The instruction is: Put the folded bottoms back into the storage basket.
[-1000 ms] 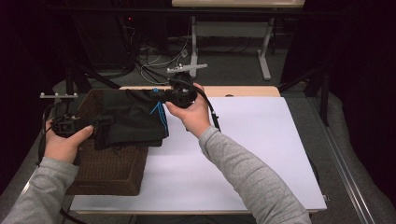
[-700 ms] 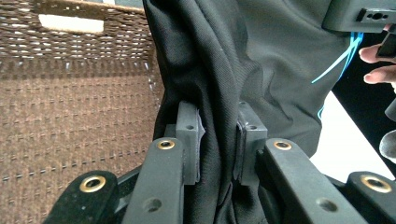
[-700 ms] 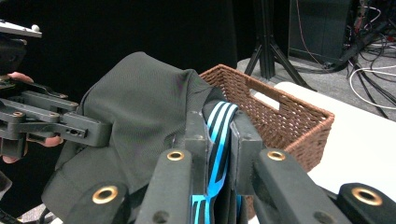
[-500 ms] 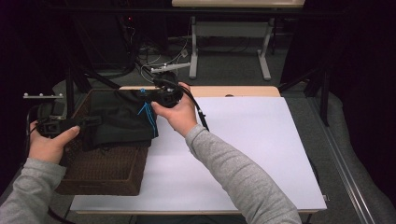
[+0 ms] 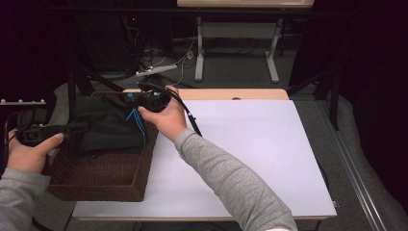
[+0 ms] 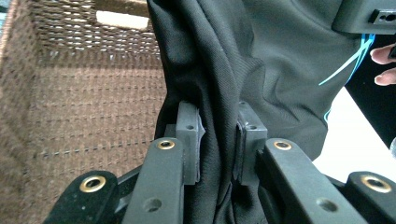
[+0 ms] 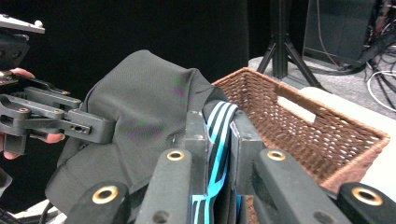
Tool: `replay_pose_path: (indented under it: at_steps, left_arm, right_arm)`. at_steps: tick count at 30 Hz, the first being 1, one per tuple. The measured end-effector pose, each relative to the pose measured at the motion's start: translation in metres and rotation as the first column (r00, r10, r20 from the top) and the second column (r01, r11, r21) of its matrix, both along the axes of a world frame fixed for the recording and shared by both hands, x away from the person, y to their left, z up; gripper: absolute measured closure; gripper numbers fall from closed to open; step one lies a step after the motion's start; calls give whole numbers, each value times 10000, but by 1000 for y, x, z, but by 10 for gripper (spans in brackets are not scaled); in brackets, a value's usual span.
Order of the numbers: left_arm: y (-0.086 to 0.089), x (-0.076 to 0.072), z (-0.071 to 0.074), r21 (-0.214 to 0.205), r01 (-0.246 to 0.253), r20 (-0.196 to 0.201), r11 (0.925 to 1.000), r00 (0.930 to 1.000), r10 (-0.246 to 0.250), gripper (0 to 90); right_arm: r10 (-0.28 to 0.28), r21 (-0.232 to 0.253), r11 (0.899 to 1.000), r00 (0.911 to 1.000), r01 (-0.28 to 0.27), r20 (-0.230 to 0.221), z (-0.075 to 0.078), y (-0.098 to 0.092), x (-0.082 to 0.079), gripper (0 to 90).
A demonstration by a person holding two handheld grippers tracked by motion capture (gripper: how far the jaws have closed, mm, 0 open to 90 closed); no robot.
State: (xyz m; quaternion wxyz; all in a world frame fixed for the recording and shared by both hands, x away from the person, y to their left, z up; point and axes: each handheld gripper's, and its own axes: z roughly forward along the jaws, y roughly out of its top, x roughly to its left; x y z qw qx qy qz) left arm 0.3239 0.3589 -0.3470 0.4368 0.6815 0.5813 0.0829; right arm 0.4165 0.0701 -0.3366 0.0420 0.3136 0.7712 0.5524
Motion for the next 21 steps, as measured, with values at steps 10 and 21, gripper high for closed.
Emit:
replay_pose_path:
  at_steps: [10, 21]
  left_arm:
    - [16, -3, -7, -26, -164, -194, 9999, 9997, 163, 755]
    - [21, 1, -14, 96, -243, -379, 9997, 9990, 247, 755]
  right_arm:
    - [206, -20, 9998, 9997, -206, -94, -6, 16, -1, 802]
    - [189, -92, 9998, 9994, -191, -283, -16, 25, 1, 802]
